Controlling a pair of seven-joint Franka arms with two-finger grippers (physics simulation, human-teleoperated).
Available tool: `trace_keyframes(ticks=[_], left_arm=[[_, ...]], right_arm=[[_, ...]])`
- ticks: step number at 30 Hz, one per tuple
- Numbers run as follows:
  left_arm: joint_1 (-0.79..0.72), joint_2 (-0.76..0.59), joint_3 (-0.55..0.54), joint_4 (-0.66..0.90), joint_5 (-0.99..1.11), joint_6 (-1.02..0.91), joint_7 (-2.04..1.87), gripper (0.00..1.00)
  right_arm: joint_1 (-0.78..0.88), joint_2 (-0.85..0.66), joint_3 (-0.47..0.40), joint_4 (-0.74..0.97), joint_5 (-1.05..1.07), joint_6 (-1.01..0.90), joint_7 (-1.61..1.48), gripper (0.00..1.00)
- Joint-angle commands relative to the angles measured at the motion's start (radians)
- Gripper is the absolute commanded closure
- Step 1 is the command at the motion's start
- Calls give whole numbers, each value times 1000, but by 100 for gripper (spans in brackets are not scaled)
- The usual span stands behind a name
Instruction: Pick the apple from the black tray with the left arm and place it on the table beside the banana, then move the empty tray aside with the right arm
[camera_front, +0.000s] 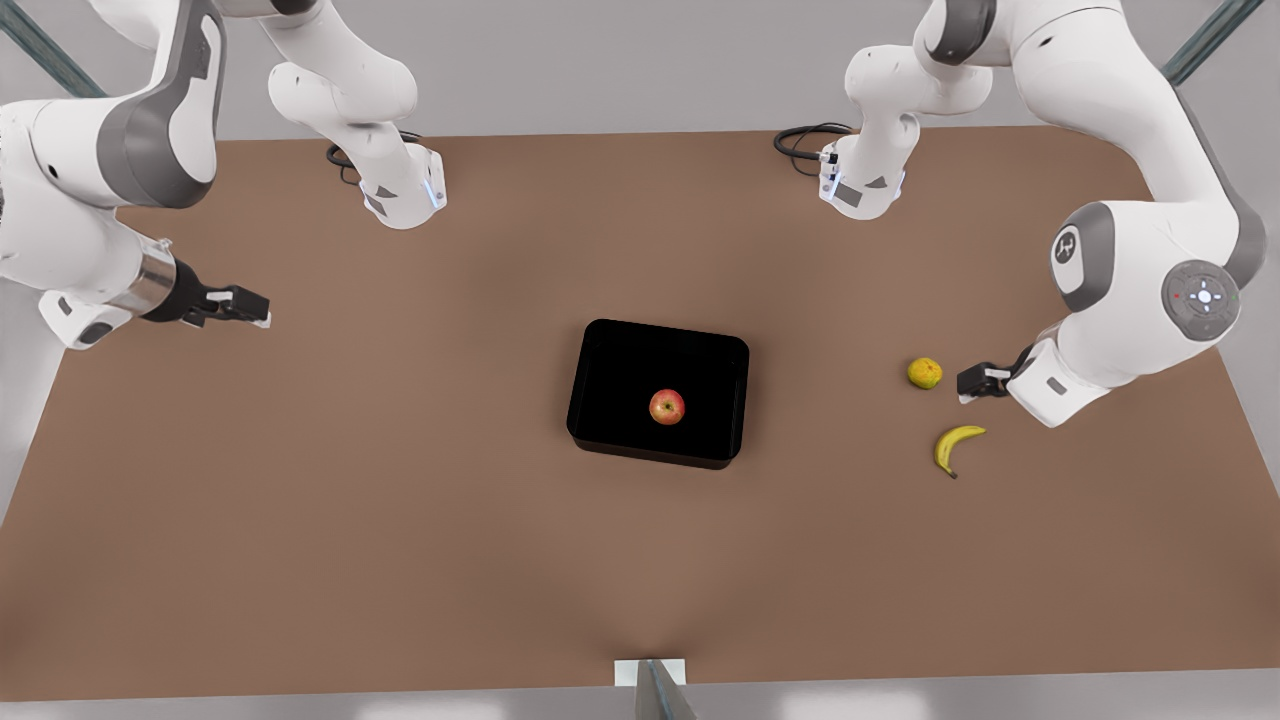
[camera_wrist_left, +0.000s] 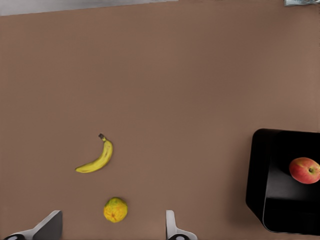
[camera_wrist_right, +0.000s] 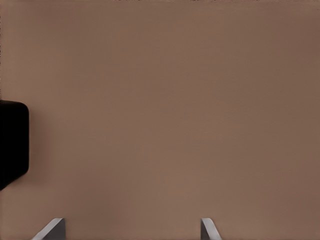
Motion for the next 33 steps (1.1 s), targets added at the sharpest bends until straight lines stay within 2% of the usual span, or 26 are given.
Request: trace_keyframes(ticks=[1, 4, 5, 7, 8, 12, 14, 16, 18, 23, 29, 33], left_arm=[[-15, -2, 0, 0, 7, 46, 38, 0], [-76, 0, -2, 14, 5, 35, -88, 0], [-101, -3, -11, 13, -6, 34, -9, 0], [-159, -26, -72, 19, -44, 20, -195, 0], [-220, -28, -106, 14, -27, -33, -210, 0], [-499, 12, -106, 16, 34, -26, -417, 0], [-590, 57, -106, 17, 37, 45, -618, 0], [-615, 115, -107, 7, 34, 83, -740, 0], [-673, 109, -107, -164, 37, 275, -852, 0], [-629, 146, -98, -225, 40, 493, -830, 0], [-604, 248, -98, -231, 143, 580, -775, 0], [-586, 256, -98, -277, 142, 657, -721, 0]], right_arm=[[-3, 0, 2, 2, 2, 24, 17, 0], [-3, 0, 2, 3, 2, 10, 17, 0], [-3, 0, 2, 3, 2, 10, 19, 0], [-3, 0, 2, 3, 1, 10, 16, 0], [-3, 0, 2, 3, 1, 10, 14, 0], [1, 0, 3, 5, -1, 12, 13, 0], [15, 0, 3, 5, -1, 12, 14, 0], [15, 0, 3, 5, -1, 10, 14, 0], [15, 0, 3, 5, -1, 10, 14, 0], [21, 1, 3, 5, -1, 12, 14, 0], [23, 1, 3, 5, -1, 10, 16, 0], [23, 1, 3, 5, -1, 10, 17, 0]])
